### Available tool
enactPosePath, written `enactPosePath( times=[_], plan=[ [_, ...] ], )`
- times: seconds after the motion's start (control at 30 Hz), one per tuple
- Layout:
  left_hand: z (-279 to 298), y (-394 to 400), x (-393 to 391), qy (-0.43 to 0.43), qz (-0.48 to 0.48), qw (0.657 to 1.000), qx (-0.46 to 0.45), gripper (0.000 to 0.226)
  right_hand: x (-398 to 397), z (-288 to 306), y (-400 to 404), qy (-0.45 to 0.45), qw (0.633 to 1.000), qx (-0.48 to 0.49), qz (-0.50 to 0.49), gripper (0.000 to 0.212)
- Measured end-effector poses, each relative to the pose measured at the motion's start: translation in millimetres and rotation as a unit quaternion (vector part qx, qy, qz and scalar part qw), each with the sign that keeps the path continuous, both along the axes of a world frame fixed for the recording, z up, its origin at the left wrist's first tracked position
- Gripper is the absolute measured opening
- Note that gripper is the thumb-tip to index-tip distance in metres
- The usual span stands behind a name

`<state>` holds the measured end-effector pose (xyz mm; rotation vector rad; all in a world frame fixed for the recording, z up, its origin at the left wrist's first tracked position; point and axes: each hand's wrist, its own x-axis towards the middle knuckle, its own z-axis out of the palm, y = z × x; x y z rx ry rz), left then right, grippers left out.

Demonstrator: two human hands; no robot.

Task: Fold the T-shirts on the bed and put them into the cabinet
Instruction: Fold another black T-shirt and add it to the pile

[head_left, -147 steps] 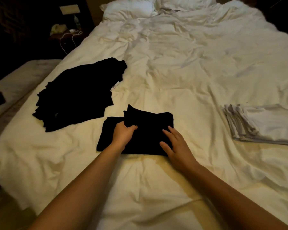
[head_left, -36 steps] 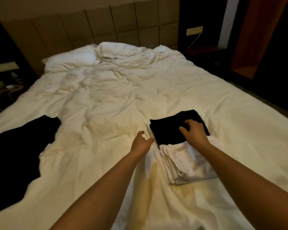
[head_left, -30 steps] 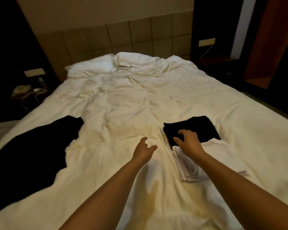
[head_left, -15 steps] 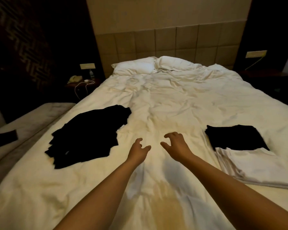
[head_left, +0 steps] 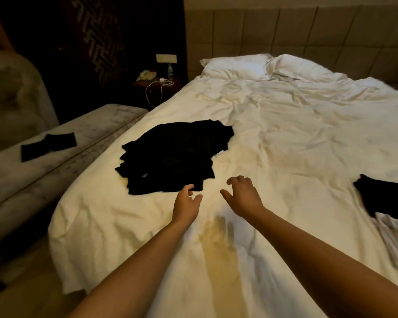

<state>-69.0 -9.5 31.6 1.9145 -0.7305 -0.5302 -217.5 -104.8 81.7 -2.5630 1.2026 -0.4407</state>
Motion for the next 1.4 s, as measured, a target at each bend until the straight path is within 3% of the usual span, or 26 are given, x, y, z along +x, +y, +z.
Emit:
enactPosePath(
  times=[0.4,0.53,0.73,0.9,1.0,1.1,1.2,1.4],
  plan=[
    [-60.8,11.6,66.2,-0.158,0.033,0.987,-0.018,0.037,78.0,-53.8,-9.6,0.003,0.996,0.061,0.061,0.050],
    [-55.0,-1.9,99.7,-0.235,0.040,0.970,-0.053,0.035,109.3,-57.3,-27.5,0.005,0.995,0.011,0.095,0.049],
    [-22.2,-31.2,167.6,-0.233,0.060,0.969,-0.058,0.038,165.9,-30.9,-67.1,-0.003,0.988,-0.057,0.144,0.055],
    [6.6,-69.4,221.9,-0.249,0.021,0.968,-0.002,0.059,205.2,-19.4,-105.6,-0.033,0.990,-0.026,0.135,0.061],
    [9.8,-82.6,239.3,-0.178,0.016,0.984,0.014,0.067,216.8,-27.4,-122.5,-0.027,0.993,0.008,0.110,0.060],
    [2.3,-86.1,246.3,-0.199,0.051,0.978,0.026,0.056,223.2,-36.2,-127.6,-0.045,0.994,0.058,0.084,0.056],
    [-4.9,-81.7,246.7,-0.235,0.063,0.970,0.027,0.038,224.6,-43.1,-130.6,-0.034,0.997,0.028,0.059,0.042],
    [0.7,-64.8,222.5,-0.167,0.084,0.982,-0.037,0.018,207.0,-46.9,-124.8,-0.096,0.994,-0.034,0.042,0.024]
  ],
)
